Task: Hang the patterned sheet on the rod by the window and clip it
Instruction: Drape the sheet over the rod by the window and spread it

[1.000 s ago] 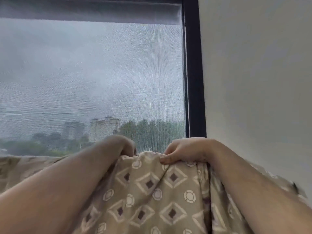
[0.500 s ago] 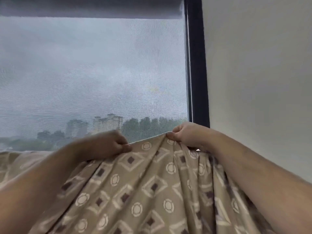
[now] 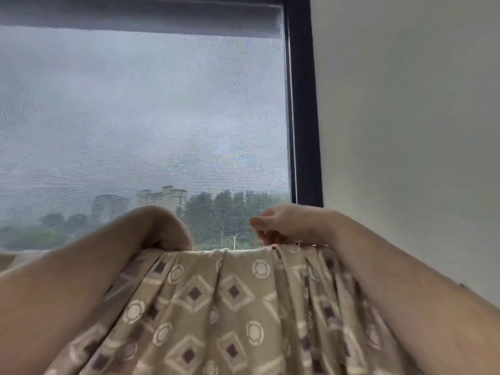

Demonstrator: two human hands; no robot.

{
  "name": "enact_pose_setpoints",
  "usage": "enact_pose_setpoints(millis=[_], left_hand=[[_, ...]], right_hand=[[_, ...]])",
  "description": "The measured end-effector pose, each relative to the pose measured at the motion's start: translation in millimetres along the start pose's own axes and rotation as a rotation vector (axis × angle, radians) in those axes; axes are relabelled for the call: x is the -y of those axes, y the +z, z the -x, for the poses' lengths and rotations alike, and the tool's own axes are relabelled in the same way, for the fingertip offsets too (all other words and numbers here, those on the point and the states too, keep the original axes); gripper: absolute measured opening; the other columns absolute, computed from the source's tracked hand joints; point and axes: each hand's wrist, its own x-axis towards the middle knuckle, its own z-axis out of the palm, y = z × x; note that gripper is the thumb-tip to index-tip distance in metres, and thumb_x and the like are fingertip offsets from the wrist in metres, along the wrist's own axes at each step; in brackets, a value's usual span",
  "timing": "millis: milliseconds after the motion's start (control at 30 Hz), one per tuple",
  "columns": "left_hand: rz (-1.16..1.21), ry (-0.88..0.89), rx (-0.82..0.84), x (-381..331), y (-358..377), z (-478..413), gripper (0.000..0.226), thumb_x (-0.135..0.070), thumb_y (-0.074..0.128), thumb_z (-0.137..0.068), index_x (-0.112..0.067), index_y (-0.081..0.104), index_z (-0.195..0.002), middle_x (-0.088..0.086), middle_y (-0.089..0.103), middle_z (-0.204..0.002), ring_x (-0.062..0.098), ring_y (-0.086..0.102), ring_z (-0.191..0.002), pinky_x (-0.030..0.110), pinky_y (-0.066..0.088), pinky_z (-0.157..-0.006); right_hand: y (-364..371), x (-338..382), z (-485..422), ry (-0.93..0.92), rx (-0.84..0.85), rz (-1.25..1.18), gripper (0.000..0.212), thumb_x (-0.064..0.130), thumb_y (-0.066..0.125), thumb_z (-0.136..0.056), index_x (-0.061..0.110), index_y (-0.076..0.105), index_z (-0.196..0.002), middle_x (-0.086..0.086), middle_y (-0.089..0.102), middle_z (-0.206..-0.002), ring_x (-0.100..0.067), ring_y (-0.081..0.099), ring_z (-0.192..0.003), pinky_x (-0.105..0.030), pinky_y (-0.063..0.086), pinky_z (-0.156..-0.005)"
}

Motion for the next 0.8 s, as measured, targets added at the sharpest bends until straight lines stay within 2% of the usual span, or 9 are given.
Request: enact_pose_setpoints(millis=[67, 133, 233, 300, 400, 533, 633, 733, 800], left_hand=[[0.006, -0.012, 0.031, 6.6, 0.7, -5.0, 0.041, -0.011, 0.05, -0.088, 0.008, 0.058, -0.124, 0.022, 0.061, -0.125, 0.032, 0.06, -0.114, 0.033, 0.053, -0.083], [0.139, 0.035, 0.06, 9.2, 3.9, -6.9, 0.04, -0.014, 0.057, -0.08, 0.005, 0.064, -0.115, 0.023, 0.067, -0.112, 0.023, 0.068, -0.087, 0.028, 0.053, -0.077], [0.414, 0.24, -0.001, 7.0, 10.6, 6.3, 0.015, -0.021, 0.063, -0.066, -0.012, 0.074, -0.07, 0.0, 0.07, -0.067, 0.008, 0.063, -0.057, 0.024, 0.051, -0.061], [0.587, 0.446, -0.21, 5.5, 11.3, 22.8, 0.027, -0.042, 0.073, -0.069, -0.015, 0.076, -0.073, -0.001, 0.069, -0.07, 0.01, 0.062, -0.064, 0.024, 0.05, -0.063], [0.722, 0.677, -0.672, 2.3, 22.0, 55.5, 0.068, -0.069, 0.077, -0.051, -0.011, 0.075, -0.086, 0.001, 0.068, -0.076, 0.011, 0.062, -0.07, 0.026, 0.052, -0.066], [0.246, 0.668, -1.146, 6.3, 81.7, 90.1, 0.038, -0.061, 0.064, -0.063, -0.024, 0.072, -0.072, -0.01, 0.066, -0.076, 0.006, 0.061, -0.074, 0.023, 0.046, -0.069], [-0.284, 0.484, -1.385, 15.5, 133.2, 91.4, 0.051, -0.076, 0.058, -0.068, -0.026, 0.066, -0.075, -0.012, 0.058, -0.082, 0.012, 0.052, -0.081, 0.028, 0.038, -0.076], [-0.378, 0.301, -1.415, 5.6, 169.5, 74.9, 0.072, -0.083, 0.055, -0.061, -0.014, 0.07, -0.077, 0.006, 0.067, -0.082, 0.028, 0.059, -0.084, 0.042, 0.037, -0.081], [-0.303, 0.141, -1.336, -9.1, 180.1, 67.2, 0.068, -0.081, 0.059, -0.055, -0.016, 0.069, -0.074, 0.011, 0.072, -0.081, 0.031, 0.069, -0.089, 0.043, 0.042, -0.086]], right_hand=[[-5.0, 7.2, 21.2, -0.073, 0.073, 0.066, 0.033, 0.05, 0.06, -0.091, 0.017, 0.069, -0.09, 0.007, 0.066, -0.079, -0.006, 0.057, -0.067, -0.025, 0.047, -0.066], [0.5, 2.7, 28.7, -0.14, 0.055, 0.257, 0.024, 0.047, 0.07, -0.085, 0.024, 0.071, -0.092, 0.016, 0.066, -0.075, 0.002, 0.058, -0.067, -0.021, 0.048, -0.069], [8.5, -7.1, 27.5, -0.19, -0.077, 0.223, 0.025, 0.046, 0.075, -0.08, 0.022, 0.068, -0.076, 0.017, 0.059, -0.061, 0.002, 0.051, -0.059, -0.022, 0.042, -0.063], [8.8, -13.1, 25.8, -0.217, -0.107, 0.169, 0.035, 0.044, 0.074, -0.082, 0.018, 0.058, -0.064, 0.012, 0.048, -0.055, -0.002, 0.043, -0.055, -0.025, 0.038, -0.06], [7.4, -13.8, 25.9, -0.235, -0.138, 0.112, 0.042, 0.039, 0.072, -0.086, 0.019, 0.047, -0.058, 0.01, 0.038, -0.054, -0.005, 0.034, -0.052, -0.027, 0.033, -0.058], [9.4, -13.6, 24.9, -0.218, -0.189, 0.177, 0.046, 0.045, 0.069, -0.087, 0.02, 0.045, -0.056, 0.013, 0.038, -0.051, -0.002, 0.034, -0.051, -0.023, 0.033, -0.056], [10.6, -10.0, 24.5, -0.185, -0.237, 0.213, 0.044, 0.048, 0.067, -0.087, 0.02, 0.05, -0.058, 0.013, 0.045, -0.053, -0.002, 0.04, -0.052, -0.02, 0.036, -0.055], [12.5, -5.0, 23.4, -0.167, -0.255, 0.233, 0.039, 0.047, 0.066, -0.089, 0.021, 0.054, -0.062, 0.011, 0.051, -0.059, -0.003, 0.044, -0.055, -0.019, 0.038, -0.054], [13.0, -3.7, 22.1, -0.152, -0.238, 0.237, 0.039, 0.046, 0.065, -0.09, 0.019, 0.055, -0.064, 0.009, 0.05, -0.059, -0.005, 0.044, -0.055, -0.021, 0.038, -0.055]])
